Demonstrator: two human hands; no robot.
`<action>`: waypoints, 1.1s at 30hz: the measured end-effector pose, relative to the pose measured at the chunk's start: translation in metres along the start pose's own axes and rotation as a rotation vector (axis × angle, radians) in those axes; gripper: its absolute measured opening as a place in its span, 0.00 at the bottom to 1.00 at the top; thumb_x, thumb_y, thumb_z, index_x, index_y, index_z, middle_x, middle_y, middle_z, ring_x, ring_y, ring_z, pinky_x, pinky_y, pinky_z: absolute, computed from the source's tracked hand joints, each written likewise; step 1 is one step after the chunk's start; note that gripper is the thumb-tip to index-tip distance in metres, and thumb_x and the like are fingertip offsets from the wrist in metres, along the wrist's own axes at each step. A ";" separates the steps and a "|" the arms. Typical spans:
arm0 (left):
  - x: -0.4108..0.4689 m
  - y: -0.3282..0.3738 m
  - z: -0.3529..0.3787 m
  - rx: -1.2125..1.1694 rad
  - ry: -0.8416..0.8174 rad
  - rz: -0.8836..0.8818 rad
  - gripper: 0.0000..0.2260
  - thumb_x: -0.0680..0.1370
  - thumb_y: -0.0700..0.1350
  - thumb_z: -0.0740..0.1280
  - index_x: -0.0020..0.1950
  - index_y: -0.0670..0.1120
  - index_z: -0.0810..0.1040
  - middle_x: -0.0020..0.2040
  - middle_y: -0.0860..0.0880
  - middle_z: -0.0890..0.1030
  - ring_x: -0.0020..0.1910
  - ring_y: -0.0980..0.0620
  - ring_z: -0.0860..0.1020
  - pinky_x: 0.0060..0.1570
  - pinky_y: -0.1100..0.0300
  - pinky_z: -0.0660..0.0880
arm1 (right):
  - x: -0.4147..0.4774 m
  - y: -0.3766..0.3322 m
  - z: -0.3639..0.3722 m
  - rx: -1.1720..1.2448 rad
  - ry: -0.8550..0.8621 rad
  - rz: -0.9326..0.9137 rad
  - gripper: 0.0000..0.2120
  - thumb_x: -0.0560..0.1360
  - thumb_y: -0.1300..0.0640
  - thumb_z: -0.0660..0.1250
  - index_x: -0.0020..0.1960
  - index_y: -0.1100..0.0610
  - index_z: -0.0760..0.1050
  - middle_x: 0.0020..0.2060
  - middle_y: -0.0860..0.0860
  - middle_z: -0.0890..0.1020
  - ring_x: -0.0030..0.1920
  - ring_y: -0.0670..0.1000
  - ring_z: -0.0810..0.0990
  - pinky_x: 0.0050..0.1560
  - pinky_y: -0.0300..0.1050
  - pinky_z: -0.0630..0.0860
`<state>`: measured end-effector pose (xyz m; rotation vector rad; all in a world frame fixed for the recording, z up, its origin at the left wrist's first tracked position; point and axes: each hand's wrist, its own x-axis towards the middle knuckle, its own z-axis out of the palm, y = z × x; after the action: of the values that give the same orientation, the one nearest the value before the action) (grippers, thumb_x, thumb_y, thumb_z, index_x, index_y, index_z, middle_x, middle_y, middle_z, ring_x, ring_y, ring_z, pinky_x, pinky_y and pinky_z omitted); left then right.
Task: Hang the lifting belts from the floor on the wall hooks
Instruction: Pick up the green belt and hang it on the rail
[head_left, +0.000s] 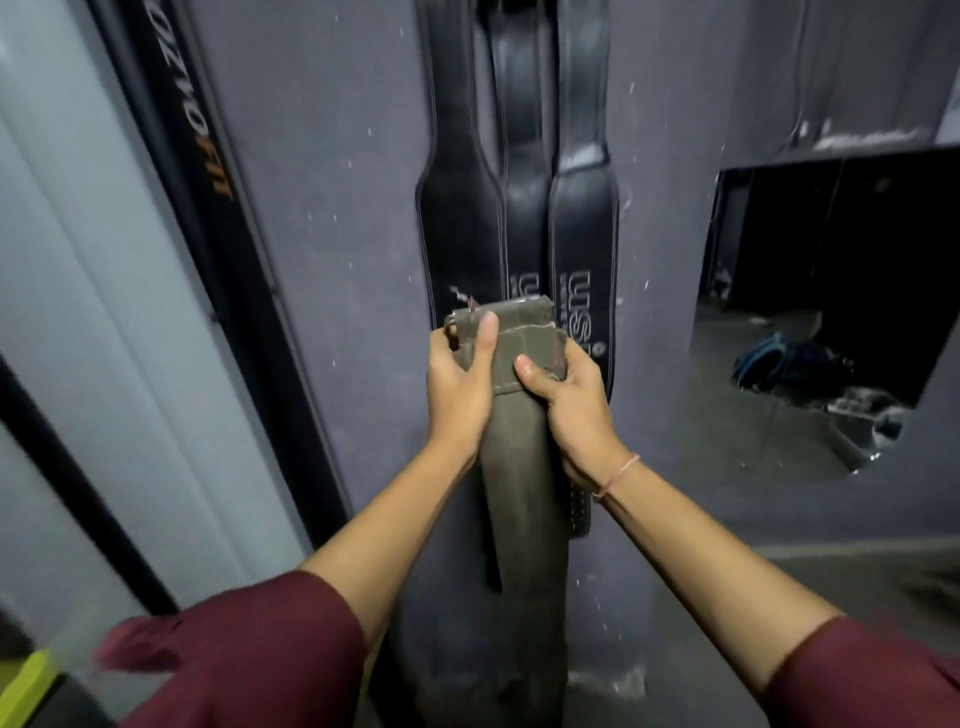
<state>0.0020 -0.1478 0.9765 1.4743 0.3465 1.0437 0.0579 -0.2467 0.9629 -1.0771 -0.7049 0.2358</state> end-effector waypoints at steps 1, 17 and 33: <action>0.007 0.014 0.000 -0.002 -0.011 0.056 0.18 0.76 0.59 0.69 0.57 0.46 0.77 0.53 0.46 0.85 0.54 0.49 0.83 0.59 0.44 0.79 | 0.009 -0.014 0.007 0.001 -0.005 -0.024 0.13 0.77 0.63 0.69 0.61 0.59 0.77 0.55 0.56 0.85 0.56 0.54 0.84 0.58 0.50 0.80; 0.111 0.149 0.000 0.013 0.199 0.405 0.13 0.76 0.51 0.73 0.51 0.41 0.81 0.45 0.49 0.84 0.44 0.53 0.82 0.46 0.64 0.76 | 0.052 -0.059 0.046 -0.060 -0.231 0.029 0.13 0.74 0.72 0.68 0.58 0.73 0.75 0.53 0.64 0.83 0.47 0.56 0.84 0.49 0.47 0.82; 0.147 0.176 -0.015 0.011 -0.057 0.068 0.14 0.76 0.54 0.71 0.48 0.44 0.77 0.47 0.46 0.84 0.48 0.48 0.83 0.56 0.50 0.81 | 0.082 -0.089 0.081 0.058 -0.091 -0.182 0.17 0.72 0.75 0.68 0.58 0.61 0.77 0.48 0.55 0.86 0.47 0.52 0.84 0.49 0.49 0.82</action>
<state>0.0087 -0.0681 1.1922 1.5317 0.2639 1.0534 0.0556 -0.1887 1.0966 -0.9454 -0.8681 0.1489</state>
